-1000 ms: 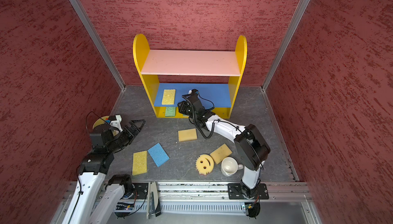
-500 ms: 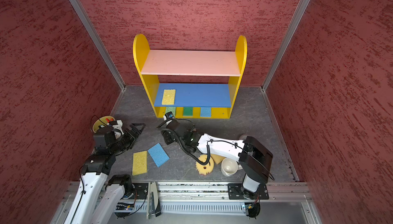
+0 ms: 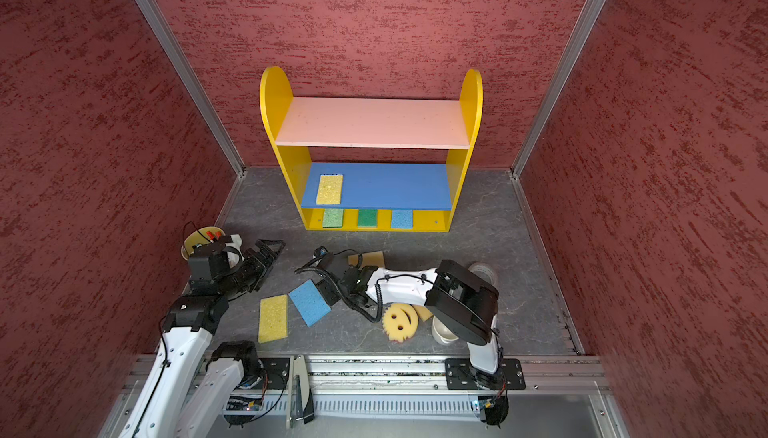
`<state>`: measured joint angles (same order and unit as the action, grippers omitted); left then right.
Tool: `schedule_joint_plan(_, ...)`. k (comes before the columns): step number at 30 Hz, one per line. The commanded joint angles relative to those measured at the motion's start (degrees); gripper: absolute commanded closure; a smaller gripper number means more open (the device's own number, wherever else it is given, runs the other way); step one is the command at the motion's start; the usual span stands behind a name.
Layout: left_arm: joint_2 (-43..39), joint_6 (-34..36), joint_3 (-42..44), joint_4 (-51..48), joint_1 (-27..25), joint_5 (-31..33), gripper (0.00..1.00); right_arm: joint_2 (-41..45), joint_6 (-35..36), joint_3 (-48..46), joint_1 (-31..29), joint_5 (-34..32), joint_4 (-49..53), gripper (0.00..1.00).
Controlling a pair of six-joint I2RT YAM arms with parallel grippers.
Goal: Place and organize the cleaning sponges onto the shelf
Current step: 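Move the right gripper back to the blue sponge on the table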
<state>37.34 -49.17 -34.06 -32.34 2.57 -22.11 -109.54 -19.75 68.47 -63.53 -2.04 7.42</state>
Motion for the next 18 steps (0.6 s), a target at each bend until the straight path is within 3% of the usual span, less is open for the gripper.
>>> schedule_joint_plan(1,1.76,0.42,-1.16,2.70,0.47,-0.13,0.03,-2.82,-1.01,2.79,0.16,4.38,-1.72,0.46)
schedule_joint_plan(11,5.49,0.22,0.48,7.13,0.63,-1.33,0.03,-7.19,-3.17,5.16,0.16,6.66,-0.44,0.49)
schedule_joint_plan(13,6.42,0.23,0.40,7.34,0.68,-1.70,0.03,-7.61,-3.57,5.28,0.16,6.79,0.04,0.53)
schedule_joint_plan(18,6.73,-0.05,0.98,8.19,0.60,-2.59,0.03,-7.44,-3.98,4.70,0.16,6.27,-0.57,0.75)
